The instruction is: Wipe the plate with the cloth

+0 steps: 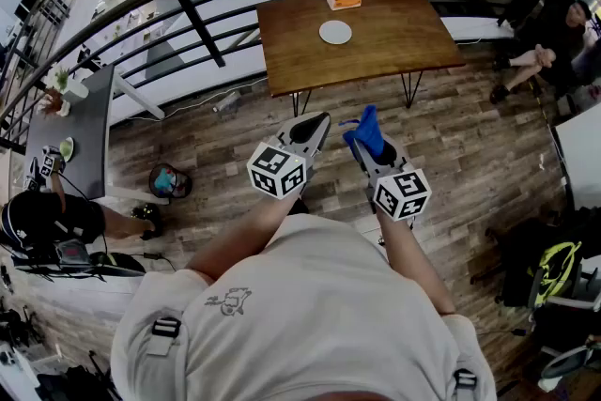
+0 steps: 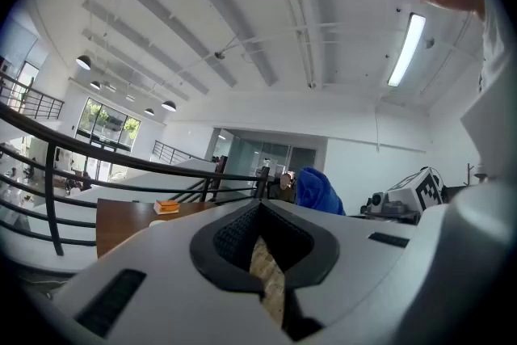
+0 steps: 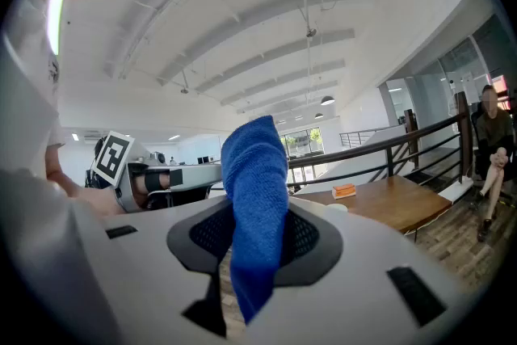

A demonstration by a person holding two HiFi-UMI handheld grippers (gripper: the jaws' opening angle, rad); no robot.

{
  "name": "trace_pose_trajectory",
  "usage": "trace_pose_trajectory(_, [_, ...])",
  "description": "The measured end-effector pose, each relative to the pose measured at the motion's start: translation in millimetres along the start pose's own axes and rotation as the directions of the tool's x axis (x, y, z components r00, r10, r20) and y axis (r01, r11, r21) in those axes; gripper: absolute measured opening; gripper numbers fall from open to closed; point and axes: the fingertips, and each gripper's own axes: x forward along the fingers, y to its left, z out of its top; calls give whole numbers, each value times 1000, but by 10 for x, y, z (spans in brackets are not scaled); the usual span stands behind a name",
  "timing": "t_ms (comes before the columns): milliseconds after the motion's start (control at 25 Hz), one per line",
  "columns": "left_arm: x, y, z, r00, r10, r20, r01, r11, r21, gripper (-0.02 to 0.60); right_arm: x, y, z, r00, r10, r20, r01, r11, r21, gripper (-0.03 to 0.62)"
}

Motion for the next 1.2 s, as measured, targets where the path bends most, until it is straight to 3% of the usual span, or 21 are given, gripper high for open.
trace_pose_trajectory(840, [26,215,-78,999,17,-35,-17,1000,-7,7,196,76,-55,999,40,5,-40,999,21,124])
trace_pose_trajectory(1200, [278,622,-66,997,6,-76,-7,1000,-19,7,679,-1,14,999,39,-11,-40,998,-49,124])
